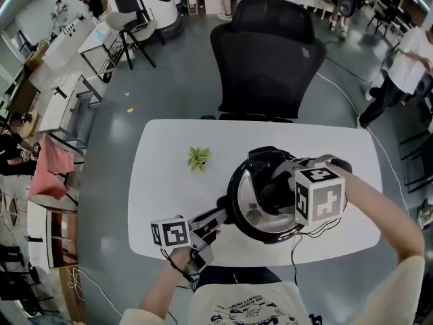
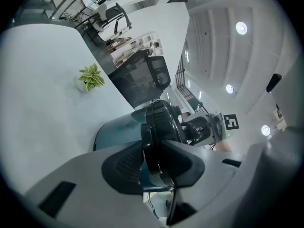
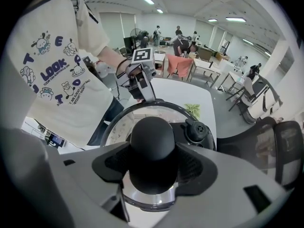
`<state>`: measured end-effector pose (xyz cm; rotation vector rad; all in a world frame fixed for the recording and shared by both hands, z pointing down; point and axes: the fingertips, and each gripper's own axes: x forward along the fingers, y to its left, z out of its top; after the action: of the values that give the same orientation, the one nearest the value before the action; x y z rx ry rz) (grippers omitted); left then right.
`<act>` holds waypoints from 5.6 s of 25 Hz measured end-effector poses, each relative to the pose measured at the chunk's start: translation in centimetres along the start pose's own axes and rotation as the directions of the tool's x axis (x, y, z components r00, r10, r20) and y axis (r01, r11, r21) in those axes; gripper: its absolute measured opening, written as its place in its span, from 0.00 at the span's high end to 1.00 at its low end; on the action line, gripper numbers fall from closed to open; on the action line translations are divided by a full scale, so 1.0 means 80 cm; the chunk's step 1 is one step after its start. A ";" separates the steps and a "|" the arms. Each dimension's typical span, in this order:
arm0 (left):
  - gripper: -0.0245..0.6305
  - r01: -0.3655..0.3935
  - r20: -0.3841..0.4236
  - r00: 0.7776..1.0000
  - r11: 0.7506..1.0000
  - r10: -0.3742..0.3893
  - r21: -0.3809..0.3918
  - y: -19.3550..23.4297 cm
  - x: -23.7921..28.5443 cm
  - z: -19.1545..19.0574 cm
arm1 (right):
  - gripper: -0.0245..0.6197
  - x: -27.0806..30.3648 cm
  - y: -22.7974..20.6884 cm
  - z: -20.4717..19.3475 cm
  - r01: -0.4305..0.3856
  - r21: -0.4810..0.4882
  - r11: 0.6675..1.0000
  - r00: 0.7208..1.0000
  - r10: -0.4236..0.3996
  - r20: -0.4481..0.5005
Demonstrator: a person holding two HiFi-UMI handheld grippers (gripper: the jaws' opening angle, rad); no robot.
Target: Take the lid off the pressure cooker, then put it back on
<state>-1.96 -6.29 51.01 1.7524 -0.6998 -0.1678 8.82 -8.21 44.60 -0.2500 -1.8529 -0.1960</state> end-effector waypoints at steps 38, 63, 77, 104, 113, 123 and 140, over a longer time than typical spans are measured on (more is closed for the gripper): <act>0.75 -0.045 -0.066 0.997 0.996 0.050 0.071 0.007 0.000 -0.005 | 0.50 0.001 -0.020 0.004 0.200 0.474 0.858 0.958 -0.272 0.088; 0.70 -0.060 -0.087 0.993 0.980 0.077 0.188 0.004 -0.001 0.001 | 0.51 -0.005 -0.016 0.008 0.122 0.455 0.882 0.952 -0.234 0.199; 0.71 -0.090 -0.096 0.989 0.972 0.113 0.218 0.007 0.001 0.004 | 0.51 -0.044 -0.013 0.009 0.129 0.493 0.861 0.924 -0.285 0.255; 0.61 -0.401 0.031 0.911 0.867 0.411 0.296 0.014 -0.005 0.006 | 0.51 -0.164 0.056 -0.237 0.344 0.887 0.308 0.754 -0.654 -0.065; 0.61 -0.542 0.111 0.832 0.756 0.543 0.367 0.011 -0.002 0.015 | 0.51 -0.136 0.112 -0.309 0.330 0.933 0.144 0.754 -0.635 -0.169; 0.70 -0.568 0.147 0.819 0.746 0.555 0.348 0.003 0.001 0.017 | 0.51 -0.061 0.150 -0.341 0.285 0.957 0.046 0.783 -0.587 -0.205; 0.70 -0.578 0.154 0.813 0.749 0.562 0.323 0.005 0.002 0.019 | 0.51 0.084 0.143 -0.366 0.267 0.963 -0.049 0.825 -0.505 -0.254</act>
<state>-2.66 -7.68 51.00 1.7857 -1.3398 0.3684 36.99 -4.34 59.59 1.3714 -1.7447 0.8082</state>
